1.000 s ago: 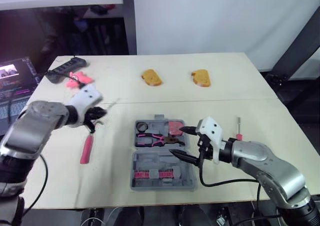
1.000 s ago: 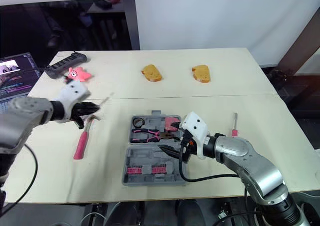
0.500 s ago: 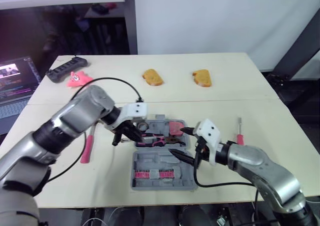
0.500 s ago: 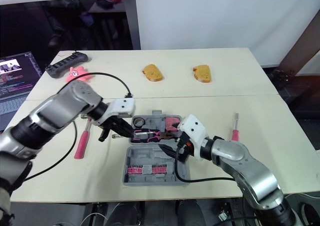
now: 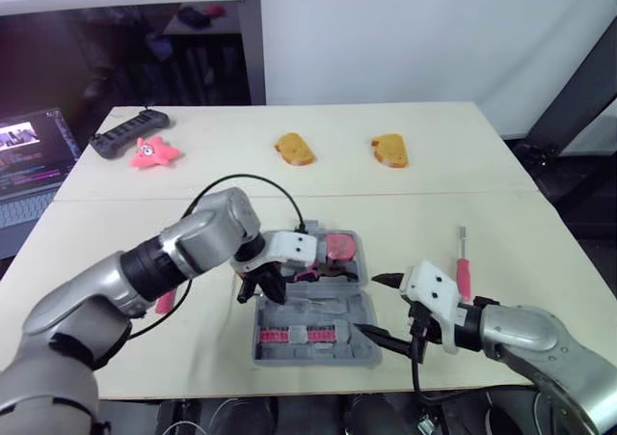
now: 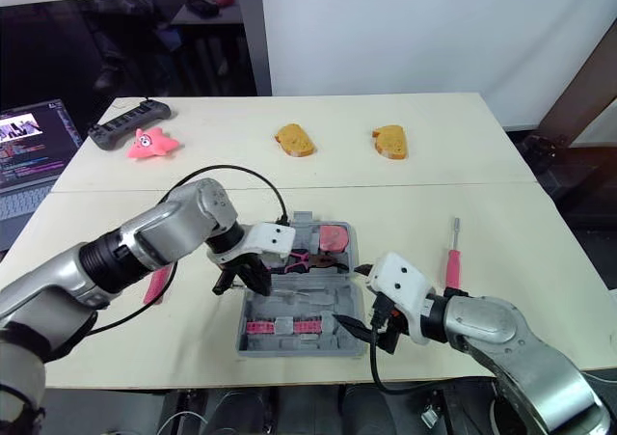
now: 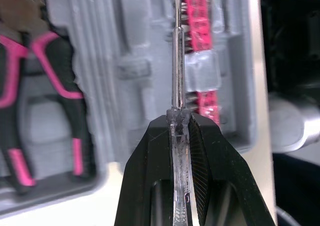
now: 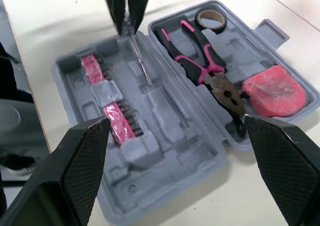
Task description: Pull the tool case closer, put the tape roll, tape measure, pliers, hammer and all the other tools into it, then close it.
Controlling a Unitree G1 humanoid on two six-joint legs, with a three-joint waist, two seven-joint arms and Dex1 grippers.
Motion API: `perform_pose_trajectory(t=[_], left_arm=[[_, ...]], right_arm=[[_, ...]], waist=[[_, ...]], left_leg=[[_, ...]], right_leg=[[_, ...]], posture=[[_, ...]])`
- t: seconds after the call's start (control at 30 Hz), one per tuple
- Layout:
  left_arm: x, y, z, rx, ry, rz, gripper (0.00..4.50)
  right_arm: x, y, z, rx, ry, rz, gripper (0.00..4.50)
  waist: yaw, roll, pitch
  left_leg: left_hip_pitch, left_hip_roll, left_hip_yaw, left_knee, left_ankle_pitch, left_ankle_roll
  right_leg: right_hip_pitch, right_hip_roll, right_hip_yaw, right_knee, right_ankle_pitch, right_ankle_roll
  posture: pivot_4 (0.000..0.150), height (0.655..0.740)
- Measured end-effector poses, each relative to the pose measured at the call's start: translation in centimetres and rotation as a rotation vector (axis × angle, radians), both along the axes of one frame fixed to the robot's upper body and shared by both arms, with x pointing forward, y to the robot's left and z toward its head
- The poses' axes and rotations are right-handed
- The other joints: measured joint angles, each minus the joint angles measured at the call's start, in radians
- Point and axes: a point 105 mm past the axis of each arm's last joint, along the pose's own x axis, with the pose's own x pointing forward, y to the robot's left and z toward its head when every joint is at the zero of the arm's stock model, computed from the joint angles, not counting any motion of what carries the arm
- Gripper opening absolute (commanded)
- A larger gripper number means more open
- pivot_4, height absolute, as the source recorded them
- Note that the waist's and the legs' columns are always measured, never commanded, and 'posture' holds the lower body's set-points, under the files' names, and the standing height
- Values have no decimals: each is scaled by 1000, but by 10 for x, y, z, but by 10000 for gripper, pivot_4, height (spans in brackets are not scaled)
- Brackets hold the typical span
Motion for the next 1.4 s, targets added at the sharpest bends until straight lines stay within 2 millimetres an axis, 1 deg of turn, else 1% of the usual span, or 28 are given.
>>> perform_pose_trajectory(t=[0.13,0.23,0.33,0.43,0.73,0.97,1.23,1.4], left_arm=[[2,-2,-11,77,-29,-8,542],[0,-9,-12,73,-36,-12,542],[6,-14,-12,59,-100,1,542],[9,-20,-15,28,-129,32,542],[12,-16,-21,15,-165,91,542],[13,-20,-22,7,-181,91,542],[7,-28,-38,6,-170,61,542],[8,-30,-39,5,-175,57,542]], right_arm=[[4,0,4,-3,-29,8,45000],[5,0,6,-3,-36,10,45000],[5,1,5,2,-37,6,45000],[6,4,5,19,-38,-2,45000],[6,3,2,15,-27,-29,45000],[6,2,1,13,-23,-39,45000],[3,2,-2,11,-13,-52,45000],[3,2,-3,11,-10,-58,45000]], waist=[[-4,0,0],[0,0,0],[2,0,0],[1,0,0],[0,0,0],[1,0,0],[1,0,0],[1,1,0]], left_leg=[[0,0,0,0,0,0],[0,0,0,0,0,0],[0,0,0,0,0,0],[0,0,-1,0,0,0],[0,0,-1,1,0,0],[0,0,0,1,0,0],[0,0,0,1,0,0],[0,0,0,1,0,0]], right_leg=[[0,0,0,0,0,0],[0,0,0,0,0,0],[0,0,0,0,0,0],[0,0,0,0,0,0],[0,0,0,1,0,0],[0,0,0,1,0,0],[0,0,0,1,0,0],[0,0,0,1,0,0]], posture=[[1500,7400],[1500,7400],[1500,7400],[1500,7400],[1500,7400],[1500,7400],[1500,7400],[1500,7400]])
